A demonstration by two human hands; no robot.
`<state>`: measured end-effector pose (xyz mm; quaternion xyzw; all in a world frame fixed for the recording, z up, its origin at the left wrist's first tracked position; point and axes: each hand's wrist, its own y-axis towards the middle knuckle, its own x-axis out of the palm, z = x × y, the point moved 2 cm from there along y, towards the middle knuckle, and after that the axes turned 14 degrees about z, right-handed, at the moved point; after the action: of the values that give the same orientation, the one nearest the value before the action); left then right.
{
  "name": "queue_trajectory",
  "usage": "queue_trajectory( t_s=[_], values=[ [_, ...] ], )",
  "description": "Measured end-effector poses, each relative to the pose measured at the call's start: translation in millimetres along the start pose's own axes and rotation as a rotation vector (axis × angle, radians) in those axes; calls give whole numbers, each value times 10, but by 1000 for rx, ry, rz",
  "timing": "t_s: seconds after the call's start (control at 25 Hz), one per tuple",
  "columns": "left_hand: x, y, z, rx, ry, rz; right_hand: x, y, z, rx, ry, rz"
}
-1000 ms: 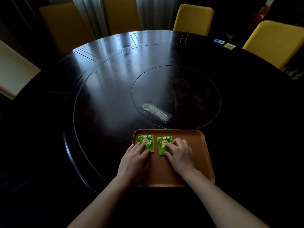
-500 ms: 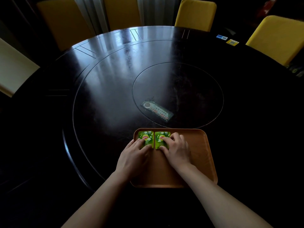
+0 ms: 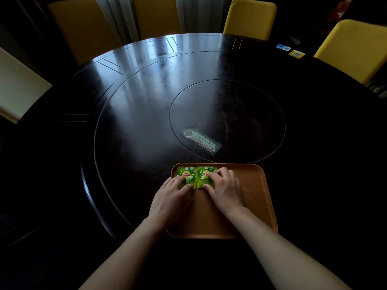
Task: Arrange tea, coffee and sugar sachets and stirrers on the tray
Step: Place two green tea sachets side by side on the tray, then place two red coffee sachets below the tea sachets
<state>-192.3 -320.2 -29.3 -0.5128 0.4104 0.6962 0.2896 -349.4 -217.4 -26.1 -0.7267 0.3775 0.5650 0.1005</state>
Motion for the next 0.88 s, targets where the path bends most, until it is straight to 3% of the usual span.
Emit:
queue_trajectory(
  t_s=[0.48, 0.68, 0.88],
  values=[
    [-177, -170, 12, -80, -140, 14, -344, -383, 117, 19, 191, 61],
    [-468, -749, 340, -128, -251, 41, -720, -1036, 295, 65, 244, 67],
    [-689, -1534, 957, -41, -376, -13, -1200, -1874, 480, 209, 296, 24]
  ],
)
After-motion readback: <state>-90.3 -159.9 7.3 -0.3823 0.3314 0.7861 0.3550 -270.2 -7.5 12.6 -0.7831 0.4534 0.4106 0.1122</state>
